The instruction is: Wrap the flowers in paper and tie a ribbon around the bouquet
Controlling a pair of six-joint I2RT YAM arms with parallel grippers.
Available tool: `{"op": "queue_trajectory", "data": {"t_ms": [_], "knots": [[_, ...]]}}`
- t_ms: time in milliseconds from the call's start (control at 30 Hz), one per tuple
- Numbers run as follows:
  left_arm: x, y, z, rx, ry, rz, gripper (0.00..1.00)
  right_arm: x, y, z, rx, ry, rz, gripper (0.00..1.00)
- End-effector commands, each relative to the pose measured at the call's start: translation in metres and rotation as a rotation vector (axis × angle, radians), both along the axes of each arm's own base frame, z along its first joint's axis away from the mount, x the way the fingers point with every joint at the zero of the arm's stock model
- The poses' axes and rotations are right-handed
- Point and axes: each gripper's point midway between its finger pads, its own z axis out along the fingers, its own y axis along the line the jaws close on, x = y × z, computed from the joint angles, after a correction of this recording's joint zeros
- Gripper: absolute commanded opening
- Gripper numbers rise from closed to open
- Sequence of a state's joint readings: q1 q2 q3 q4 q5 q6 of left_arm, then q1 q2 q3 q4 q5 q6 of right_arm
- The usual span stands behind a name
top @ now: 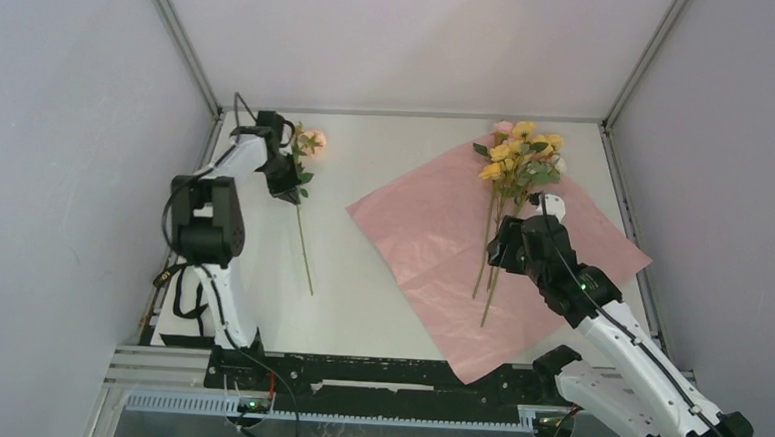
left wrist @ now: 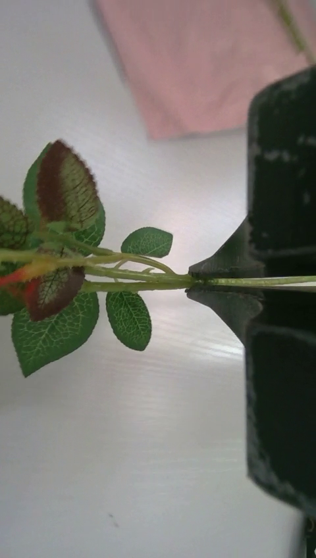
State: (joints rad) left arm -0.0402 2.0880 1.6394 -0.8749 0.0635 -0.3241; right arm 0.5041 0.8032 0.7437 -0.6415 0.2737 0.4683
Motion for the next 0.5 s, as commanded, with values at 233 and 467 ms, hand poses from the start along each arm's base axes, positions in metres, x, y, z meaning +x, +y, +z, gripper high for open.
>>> {"op": "queue_trajectory", "data": {"t_ms": [233,467], "knots": [[-0.038,-0.097,0.197,-0.596,-0.485,-0.217,0.00,-0.020,0.208,0.107,0.390,-0.316,0.746,0.91],[-0.073,-0.138,0.230,-0.715,-0.552,-0.322,0.00,0.014,0.314,0.125,0.491,-0.298,0.849,0.95]]}}
